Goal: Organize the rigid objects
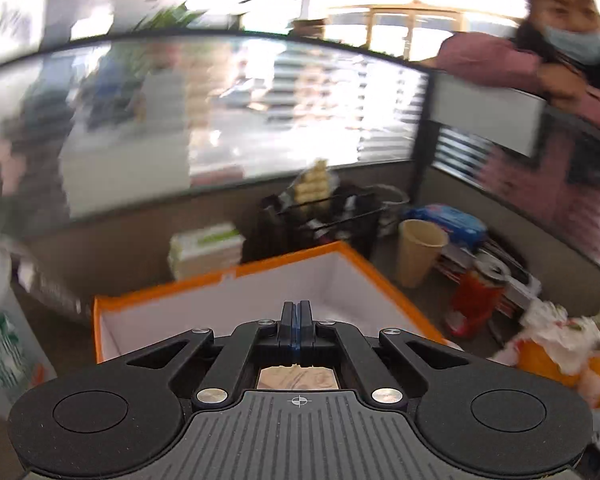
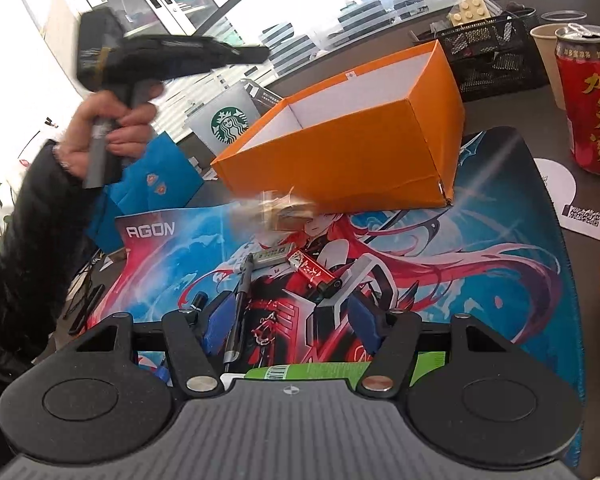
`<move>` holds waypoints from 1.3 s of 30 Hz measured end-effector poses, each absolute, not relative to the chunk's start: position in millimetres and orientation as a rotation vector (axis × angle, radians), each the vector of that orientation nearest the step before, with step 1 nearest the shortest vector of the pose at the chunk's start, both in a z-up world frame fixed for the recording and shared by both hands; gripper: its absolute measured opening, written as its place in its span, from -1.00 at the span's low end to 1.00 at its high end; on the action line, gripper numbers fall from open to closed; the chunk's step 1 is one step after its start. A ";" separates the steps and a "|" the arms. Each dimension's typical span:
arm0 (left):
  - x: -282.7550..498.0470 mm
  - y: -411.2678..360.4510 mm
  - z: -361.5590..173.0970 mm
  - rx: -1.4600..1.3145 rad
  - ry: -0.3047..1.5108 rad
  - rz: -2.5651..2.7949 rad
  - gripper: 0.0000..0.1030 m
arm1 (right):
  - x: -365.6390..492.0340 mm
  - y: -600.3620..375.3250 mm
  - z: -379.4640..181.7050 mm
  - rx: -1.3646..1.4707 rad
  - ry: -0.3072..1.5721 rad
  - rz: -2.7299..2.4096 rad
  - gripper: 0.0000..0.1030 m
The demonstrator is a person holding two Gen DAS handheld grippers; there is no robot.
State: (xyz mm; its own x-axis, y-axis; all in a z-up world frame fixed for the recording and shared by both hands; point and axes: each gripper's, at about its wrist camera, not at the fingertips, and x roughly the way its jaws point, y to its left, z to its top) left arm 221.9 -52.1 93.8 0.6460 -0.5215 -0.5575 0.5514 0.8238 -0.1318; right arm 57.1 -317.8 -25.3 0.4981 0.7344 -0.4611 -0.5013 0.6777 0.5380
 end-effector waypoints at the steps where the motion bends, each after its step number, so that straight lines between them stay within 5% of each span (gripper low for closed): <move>1: 225.3 -46.7 87.5 0.025 0.629 -0.624 -1.00 | 58.0 -317.2 -26.4 0.359 0.730 0.768 0.17; 4: 209.6 -40.9 76.2 0.058 0.623 -0.691 -1.00 | 59.9 -314.4 -28.0 0.351 0.741 0.768 0.17; 7: 177.5 -30.2 68.5 0.143 0.594 -0.774 -0.75 | 61.8 -312.1 -29.0 0.352 0.746 0.779 0.18; 9: 162.4 -18.4 60.8 0.190 0.581 -0.787 -0.07 | 64.1 -309.5 -30.4 0.348 0.752 0.782 0.18; 11: 150.9 -2.7 52.3 0.221 0.564 -0.749 0.36 | 66.1 -306.4 -31.6 0.348 0.757 0.786 0.18; 31: 161.3 41.6 -31.1 0.367 0.713 -0.758 0.37 | 69.2 -270.5 -24.9 0.328 0.783 0.819 0.18; 36: 156.3 37.6 -33.6 0.356 0.754 -0.822 0.02 | 69.6 -268.5 -25.1 0.334 0.788 0.817 0.19; 39: 152.1 30.1 -33.4 0.384 0.751 -0.844 -0.02 | 71.4 -269.0 -26.6 0.343 0.794 0.818 0.20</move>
State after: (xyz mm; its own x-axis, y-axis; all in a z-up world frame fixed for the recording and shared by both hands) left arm 152.1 30.1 -33.4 0.4341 -0.5299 -0.7285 0.7856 0.6185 0.0181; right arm 71.4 -269.0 -26.6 0.4235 0.7591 -0.4945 -0.5172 0.6507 0.5560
